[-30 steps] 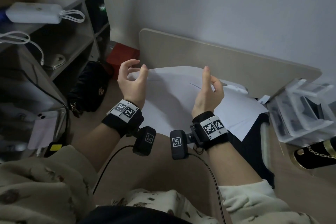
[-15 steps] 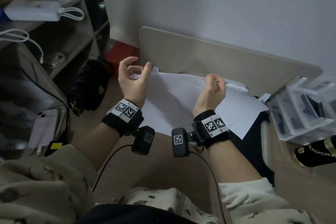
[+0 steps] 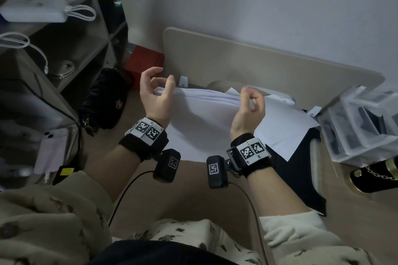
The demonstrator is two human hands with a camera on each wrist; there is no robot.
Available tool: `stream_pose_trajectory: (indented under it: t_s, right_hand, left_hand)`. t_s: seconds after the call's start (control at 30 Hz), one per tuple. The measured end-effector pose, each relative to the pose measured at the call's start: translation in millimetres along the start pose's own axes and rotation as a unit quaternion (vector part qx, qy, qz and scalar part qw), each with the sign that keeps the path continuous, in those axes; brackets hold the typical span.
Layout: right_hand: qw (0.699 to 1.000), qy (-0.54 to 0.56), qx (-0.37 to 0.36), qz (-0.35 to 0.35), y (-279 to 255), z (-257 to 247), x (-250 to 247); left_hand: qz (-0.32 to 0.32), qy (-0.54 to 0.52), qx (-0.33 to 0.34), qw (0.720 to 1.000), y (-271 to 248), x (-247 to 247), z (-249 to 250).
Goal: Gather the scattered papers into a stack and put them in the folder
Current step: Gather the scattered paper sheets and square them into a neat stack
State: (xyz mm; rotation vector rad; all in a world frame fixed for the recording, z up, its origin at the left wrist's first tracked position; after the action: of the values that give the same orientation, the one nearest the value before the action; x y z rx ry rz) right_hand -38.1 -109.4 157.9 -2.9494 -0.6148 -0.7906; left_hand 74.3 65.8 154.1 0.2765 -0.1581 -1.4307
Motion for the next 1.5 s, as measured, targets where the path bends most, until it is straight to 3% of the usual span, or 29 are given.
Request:
stream_pose_trajectory:
  t_s: [0.43,0.63,0.73,0.83,0.93,1.1,1.17,1.3,1.5]
  right_hand:
    - [1.0,-0.004,-0.018,0.008,3,4,2]
    - [0.993,0.023,-0.044,-0.11,6,-13,4]
    - [0.986,-0.012,0.0,-0.168,17,-2,-11]
    - [0.978,-0.095,0.048,-0.18,20,13,-32]
    - [0.968,-0.055,0.138,-0.202,12,27,-47]
    - [0.917,-0.119,0.248,-0.289,3,45,-62]
    - [0.921,-0.145,0.231,-0.278,3,47,-64]
    - [0.954,-0.136,0.187,-0.19,6,47,-62]
    - [0.966,-0.133,0.177,-0.136,1,63,-64]
  left_hand:
    - [0.015,0.024,-0.031,0.999,7,9,-2]
    - [0.021,-0.012,-0.081,0.996,19,16,1]
    - [0.018,-0.014,-0.089,0.996,22,18,5]
    - [0.001,-0.006,-0.081,0.997,21,22,5]
    - [0.006,0.0,-0.095,0.995,20,23,2]
    - [0.028,0.002,-0.107,0.994,23,21,1]
    - [0.026,-0.005,-0.105,0.994,22,23,3]
    - [0.037,-0.028,-0.096,0.994,19,24,4]
    - [0.055,-0.013,-0.051,0.997,14,21,-4]
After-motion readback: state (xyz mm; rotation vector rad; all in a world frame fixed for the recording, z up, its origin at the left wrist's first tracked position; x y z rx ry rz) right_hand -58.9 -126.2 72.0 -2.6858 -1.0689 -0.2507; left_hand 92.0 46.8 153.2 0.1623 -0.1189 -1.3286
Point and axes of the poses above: each hand's wrist, its own y-axis towards the middle knuckle, its own x-axis out of the palm, z = x × y, the point moved 4 cm from there along y, towards the middle knuckle, and after that the axes turned 14 degrees about y, right-handed, at the moved point
